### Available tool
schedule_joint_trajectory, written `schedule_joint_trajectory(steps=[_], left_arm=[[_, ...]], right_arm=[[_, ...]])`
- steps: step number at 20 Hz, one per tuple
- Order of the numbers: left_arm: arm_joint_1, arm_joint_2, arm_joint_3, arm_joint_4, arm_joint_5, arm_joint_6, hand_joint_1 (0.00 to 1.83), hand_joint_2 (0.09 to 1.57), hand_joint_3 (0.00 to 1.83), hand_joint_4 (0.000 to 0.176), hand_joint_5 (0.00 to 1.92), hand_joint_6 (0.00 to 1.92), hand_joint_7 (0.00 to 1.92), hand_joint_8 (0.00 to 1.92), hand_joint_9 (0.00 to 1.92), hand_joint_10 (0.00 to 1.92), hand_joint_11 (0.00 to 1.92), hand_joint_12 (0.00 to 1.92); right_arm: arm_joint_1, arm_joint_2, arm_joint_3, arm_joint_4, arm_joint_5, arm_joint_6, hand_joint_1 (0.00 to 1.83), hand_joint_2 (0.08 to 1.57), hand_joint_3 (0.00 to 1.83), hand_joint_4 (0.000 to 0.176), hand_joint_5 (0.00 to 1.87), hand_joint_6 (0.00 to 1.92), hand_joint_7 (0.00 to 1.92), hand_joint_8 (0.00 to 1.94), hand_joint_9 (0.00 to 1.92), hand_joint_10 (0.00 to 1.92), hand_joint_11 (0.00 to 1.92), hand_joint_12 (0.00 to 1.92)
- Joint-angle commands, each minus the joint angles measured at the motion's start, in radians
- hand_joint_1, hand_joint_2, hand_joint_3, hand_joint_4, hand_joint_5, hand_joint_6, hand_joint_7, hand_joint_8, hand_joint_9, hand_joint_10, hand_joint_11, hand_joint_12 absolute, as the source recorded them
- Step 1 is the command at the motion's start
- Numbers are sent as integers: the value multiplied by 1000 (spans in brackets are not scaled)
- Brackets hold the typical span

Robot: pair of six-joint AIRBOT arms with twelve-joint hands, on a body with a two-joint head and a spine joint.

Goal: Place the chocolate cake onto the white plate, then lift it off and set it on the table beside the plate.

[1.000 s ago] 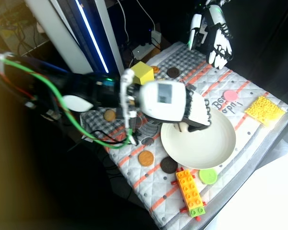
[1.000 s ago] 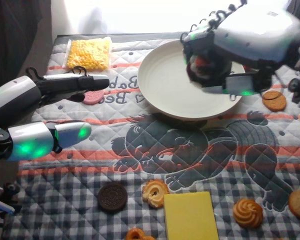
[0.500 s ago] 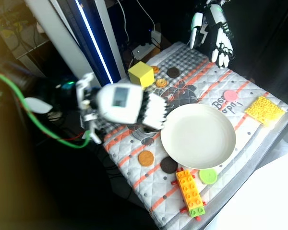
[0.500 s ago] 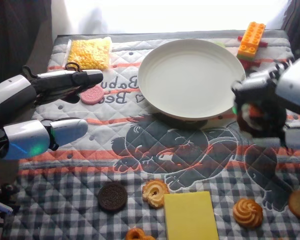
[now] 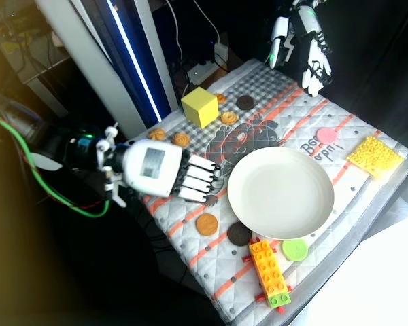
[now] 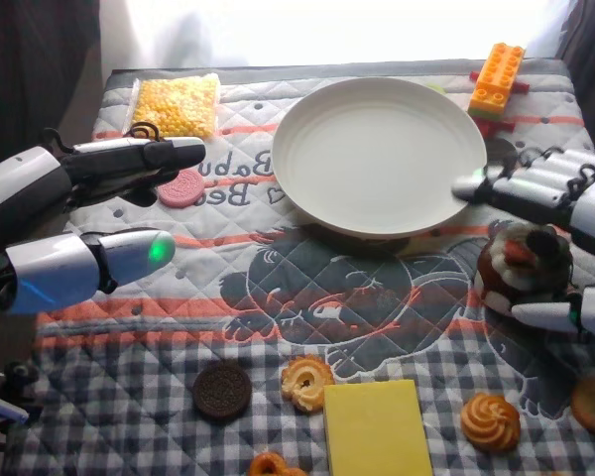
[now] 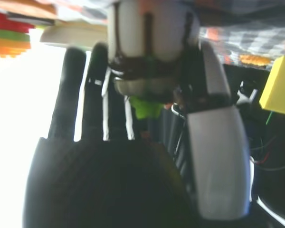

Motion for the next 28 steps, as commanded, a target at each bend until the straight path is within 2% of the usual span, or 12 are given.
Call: schedule_joint_trajectory(steps=[1, 3, 4, 9, 11, 12, 15, 17, 18, 20, 24, 28], left_arm=[[-3, 0, 0, -10, -130, -9, 900, 1264, 0, 0, 420, 11, 325, 6, 296, 40, 0, 1071], [-3, 0, -1, -11, -133, -9, 898, 1269, 0, 0, 383, 2, 317, 2, 273, 30, 0, 1029], [-3, 0, -1, -11, -134, -9, 929, 1269, 0, 0, 381, 2, 360, 19, 316, 48, 0, 1013], [-1, 1, -4, -12, -147, -9, 916, 1260, 0, 24, 333, 7, 263, 7, 221, 10, 0, 1045], [-1, 2, -5, -12, -156, -9, 855, 1265, 0, 22, 295, 0, 219, 0, 196, 5, 0, 928], [0, 2, -6, -13, -163, -9, 834, 1270, 2, 10, 268, 0, 220, 1, 216, 13, 0, 928], [1, 10, -8, -14, -183, -22, 751, 1280, 1, 26, 161, 0, 153, 0, 139, 0, 0, 728], [7, 16, -5, -15, -213, -48, 692, 1258, 0, 45, 86, 0, 117, 0, 166, 6, 0, 732], [12, 21, -7, -19, -237, -58, 684, 1269, 2, 104, 21, 0, 23, 0, 48, 0, 0, 342], [23, 31, -9, -27, -276, -73, 690, 1223, 0, 169, 0, 0, 0, 0, 1, 0, 0, 75], [26, 39, -10, -30, -330, -87, 637, 1237, 5, 175, 0, 0, 0, 0, 0, 0, 0, 0], [27, 56, -16, -40, -394, -93, 616, 1246, 6, 148, 0, 0, 0, 0, 0, 0, 0, 0]], right_arm=[[1, 23, -8, 3, 115, 0, 604, 1078, 0, 17, 0, 1, 0, 2, 0, 308, 0, 1416], [-6, 57, -32, -1, 151, 0, 578, 1059, 0, 44, 0, 0, 0, 0, 0, 346, 0, 1285], [-13, 75, -42, -2, 174, 0, 599, 1067, 0, 41, 0, 0, 0, 0, 0, 347, 0, 1027], [-80, 159, -110, 1, 341, 0, 490, 1067, 0, 53, 0, 0, 10, 1, 51, 197, 0, 805], [-117, 184, -134, 15, 424, 0, 451, 1095, 5, 18, 0, 0, 2, 0, 70, 184, 0, 929], [-144, 193, -144, 29, 470, -1, 455, 1095, 5, 33, 0, 0, 0, 0, 54, 176, 0, 932], [-205, 215, -163, 70, 568, -1, 535, 1116, 4, 17, 0, 0, 0, 0, 14, 110, 0, 502], [-237, 229, -176, 95, 633, -1, 587, 1141, 8, 7, 0, 0, 0, 0, 36, 110, 0, 569], [-250, 237, -183, 104, 668, -4, 601, 1161, 11, 18, 0, 0, 0, 0, 34, 106, 0, 550], [-256, 244, -192, 111, 704, -16, 599, 1175, 6, 20, 0, 0, 0, 0, 20, 98, 0, 555], [-256, 261, -207, 122, 779, -42, 574, 1154, 0, 70, 0, 0, 0, 0, 23, 100, 0, 620], [-256, 282, -224, 131, 841, -68, 572, 1171, 3, 69, 0, 0, 0, 0, 0, 3, 0, 396]])
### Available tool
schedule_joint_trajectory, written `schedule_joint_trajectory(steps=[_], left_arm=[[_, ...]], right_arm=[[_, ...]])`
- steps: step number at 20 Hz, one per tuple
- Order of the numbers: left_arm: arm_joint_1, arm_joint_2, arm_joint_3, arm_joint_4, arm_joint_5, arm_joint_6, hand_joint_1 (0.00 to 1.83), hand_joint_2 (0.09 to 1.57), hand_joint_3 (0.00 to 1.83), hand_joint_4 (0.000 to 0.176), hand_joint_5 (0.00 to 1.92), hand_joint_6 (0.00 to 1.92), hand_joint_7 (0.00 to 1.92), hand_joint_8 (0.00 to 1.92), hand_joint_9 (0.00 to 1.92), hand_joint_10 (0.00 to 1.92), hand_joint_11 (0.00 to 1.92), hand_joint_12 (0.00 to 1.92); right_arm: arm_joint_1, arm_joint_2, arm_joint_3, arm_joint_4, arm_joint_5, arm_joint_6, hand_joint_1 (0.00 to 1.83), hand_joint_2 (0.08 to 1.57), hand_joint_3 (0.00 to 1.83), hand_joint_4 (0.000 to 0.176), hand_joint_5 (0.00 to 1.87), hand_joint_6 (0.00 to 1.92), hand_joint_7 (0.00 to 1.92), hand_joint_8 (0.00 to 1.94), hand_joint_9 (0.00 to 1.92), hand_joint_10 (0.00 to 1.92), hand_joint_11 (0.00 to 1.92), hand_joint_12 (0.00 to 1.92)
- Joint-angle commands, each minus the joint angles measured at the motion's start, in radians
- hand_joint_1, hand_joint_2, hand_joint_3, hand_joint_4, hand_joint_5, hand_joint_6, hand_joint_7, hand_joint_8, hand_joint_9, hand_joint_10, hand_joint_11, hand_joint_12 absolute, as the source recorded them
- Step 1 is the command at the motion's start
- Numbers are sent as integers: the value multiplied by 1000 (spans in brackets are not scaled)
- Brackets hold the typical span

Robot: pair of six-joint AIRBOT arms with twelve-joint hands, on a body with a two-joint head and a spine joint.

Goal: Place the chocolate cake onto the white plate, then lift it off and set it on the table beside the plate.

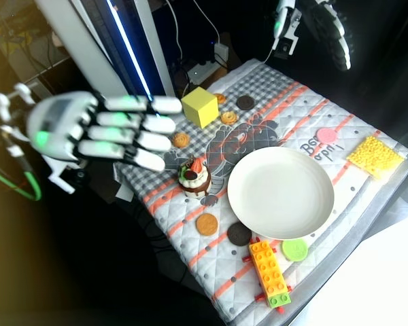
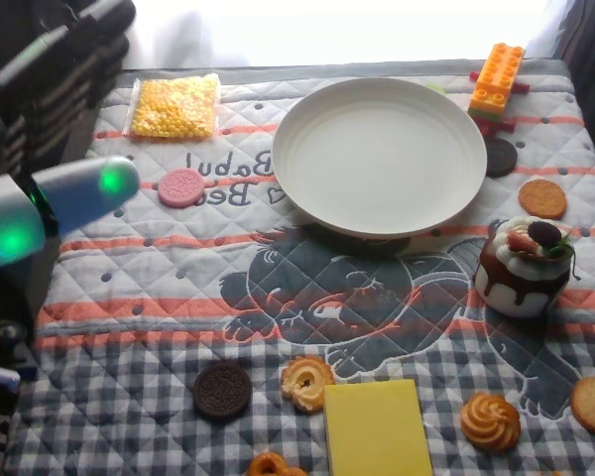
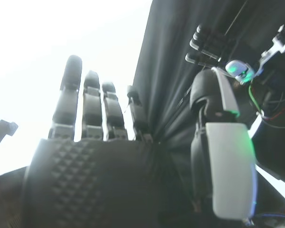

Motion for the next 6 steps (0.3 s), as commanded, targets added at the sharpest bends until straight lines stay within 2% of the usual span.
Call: schedule_joint_trajectory(steps=[1, 2, 4, 5, 6], left_arm=[[-6, 9, 1, -21, -155, -8, 593, 1247, 6, 149, 0, 0, 0, 0, 0, 0, 0, 0], [-3, 14, -2, -27, -176, -8, 606, 1262, 11, 171, 0, 0, 0, 0, 0, 0, 0, 0], [14, 23, -10, -43, -218, -8, 588, 1278, 14, 176, 0, 0, 0, 0, 0, 0, 0, 0], [29, 27, -14, -55, -245, -8, 509, 1247, 0, 158, 0, 0, 0, 0, 0, 0, 0, 0], [44, 27, -15, -68, -272, -8, 536, 1241, 0, 172, 0, 0, 0, 0, 0, 0, 0, 0]], right_arm=[[6, 7, -2, 12, 142, -4, 561, 1179, 3, 73, 0, 0, 0, 0, 0, 0, 0, 278], [6, 10, -4, 13, 149, -4, 557, 1167, 0, 80, 0, 0, 0, 0, 0, 0, 0, 184], [6, 15, -7, 13, 158, -4, 558, 1154, 0, 69, 0, 0, 0, 0, 0, 0, 0, 72], [6, 14, -7, 13, 162, -4, 525, 1159, 0, 57, 0, 0, 0, 0, 0, 0, 0, 72], [6, 14, -7, 13, 175, -7, 518, 1154, 0, 53, 0, 0, 0, 0, 0, 0, 0, 71]])
